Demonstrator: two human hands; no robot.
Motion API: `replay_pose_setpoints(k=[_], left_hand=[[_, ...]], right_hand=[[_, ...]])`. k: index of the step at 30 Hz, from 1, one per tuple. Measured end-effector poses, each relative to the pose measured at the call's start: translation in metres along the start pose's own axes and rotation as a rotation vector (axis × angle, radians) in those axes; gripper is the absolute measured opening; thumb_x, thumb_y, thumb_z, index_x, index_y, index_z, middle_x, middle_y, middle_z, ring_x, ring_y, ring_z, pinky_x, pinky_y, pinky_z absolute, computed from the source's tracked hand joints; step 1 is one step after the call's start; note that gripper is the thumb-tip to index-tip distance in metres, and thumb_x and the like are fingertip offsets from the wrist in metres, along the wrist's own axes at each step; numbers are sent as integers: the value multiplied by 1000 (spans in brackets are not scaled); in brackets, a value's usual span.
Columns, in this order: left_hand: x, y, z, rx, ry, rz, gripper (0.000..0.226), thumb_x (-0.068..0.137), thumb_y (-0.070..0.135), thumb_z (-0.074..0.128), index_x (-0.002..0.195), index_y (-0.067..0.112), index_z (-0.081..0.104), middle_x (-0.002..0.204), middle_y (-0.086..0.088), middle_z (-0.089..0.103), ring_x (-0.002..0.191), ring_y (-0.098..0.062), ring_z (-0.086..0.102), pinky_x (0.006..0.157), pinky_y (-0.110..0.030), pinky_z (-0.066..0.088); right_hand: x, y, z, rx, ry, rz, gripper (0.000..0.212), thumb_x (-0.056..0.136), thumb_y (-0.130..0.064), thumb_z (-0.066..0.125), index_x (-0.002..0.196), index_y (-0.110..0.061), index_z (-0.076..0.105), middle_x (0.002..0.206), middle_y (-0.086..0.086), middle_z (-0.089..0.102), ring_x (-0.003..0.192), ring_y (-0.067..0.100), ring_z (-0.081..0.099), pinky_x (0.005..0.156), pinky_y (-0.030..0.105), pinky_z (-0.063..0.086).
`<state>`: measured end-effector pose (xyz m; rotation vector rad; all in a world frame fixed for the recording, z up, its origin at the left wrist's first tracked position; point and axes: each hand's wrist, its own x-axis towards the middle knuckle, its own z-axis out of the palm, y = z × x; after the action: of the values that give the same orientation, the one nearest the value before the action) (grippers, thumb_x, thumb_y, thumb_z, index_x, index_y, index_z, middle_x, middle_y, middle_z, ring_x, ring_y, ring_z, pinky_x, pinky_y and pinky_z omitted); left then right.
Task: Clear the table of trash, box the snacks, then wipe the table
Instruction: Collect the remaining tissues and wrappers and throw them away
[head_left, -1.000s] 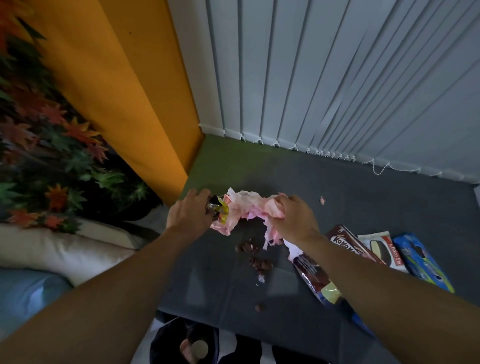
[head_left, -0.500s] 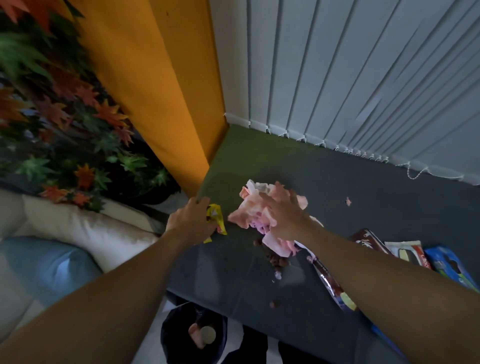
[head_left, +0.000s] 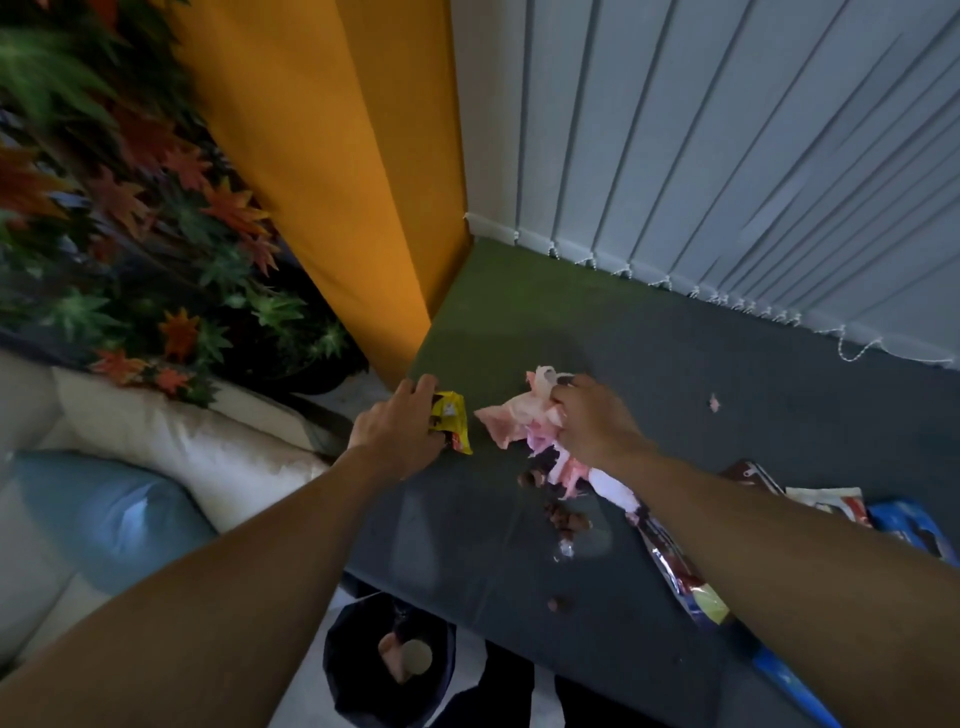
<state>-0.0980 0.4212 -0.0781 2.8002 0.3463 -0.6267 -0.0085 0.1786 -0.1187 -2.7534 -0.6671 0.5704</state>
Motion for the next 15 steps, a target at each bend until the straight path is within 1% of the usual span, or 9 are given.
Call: replay_pose_setpoints(k=[2,4,5,7,9,11,13,15], left_hand=[[3,7,-4,-9,30,15,63,84,33,65,137,24,33,134,-5,50,111,-39,60,80,-48,51],[7,19,-10,-19,47,37,63,85,30,66,138,22,33,135,-5,49,111,-38,59,78,-46,50],[9,25,-12,-20,56,51,62,85,29,67,138,22,34,135,-5,50,111,-38,59,76,-45,48],[12,39,-17,-11,78,68,60,85,29,67,135,22,35,132,-4,51,108,-36,60,72,-41,44],[14,53,-21,-4,92,82,58,84,29,67,132,22,36,127,-5,52,105,-35,61,70,-39,42],[16,66,-23,-1,96,114,56,85,30,66,130,21,35,124,-7,53,103,-37,60,70,-40,44],[17,78,-24,4,97,144,55,85,31,65,130,20,35,124,-8,53,104,-38,60,72,-42,47],[18,88,-24,15,103,160,56,86,32,65,131,20,35,126,-8,53,105,-38,60,73,-41,46]], right_hand=[[-9,5,-14,68,82,40,23,82,-20,72,104,-12,69,118,8,57,101,28,60,86,32,51],[-17,12,-28,128,161,73,22,82,-18,70,102,-9,68,117,8,55,101,27,59,88,31,50],[-19,17,-35,154,189,99,23,83,-19,71,104,-10,67,115,7,53,100,26,58,88,31,50],[-24,26,-48,195,243,156,21,83,-18,71,102,-14,62,110,4,48,94,23,56,84,30,48],[-28,36,-60,222,294,196,19,84,-15,69,96,-19,54,107,4,49,91,22,53,80,30,44],[-32,44,-70,249,345,226,18,86,-14,65,93,-19,50,101,6,52,87,22,52,74,32,41],[-38,53,-76,280,387,251,18,84,-13,65,94,-18,51,97,5,53,85,23,52,70,32,38],[-47,61,-77,311,413,271,22,83,-11,65,101,-18,54,98,5,52,87,23,52,71,32,38]])
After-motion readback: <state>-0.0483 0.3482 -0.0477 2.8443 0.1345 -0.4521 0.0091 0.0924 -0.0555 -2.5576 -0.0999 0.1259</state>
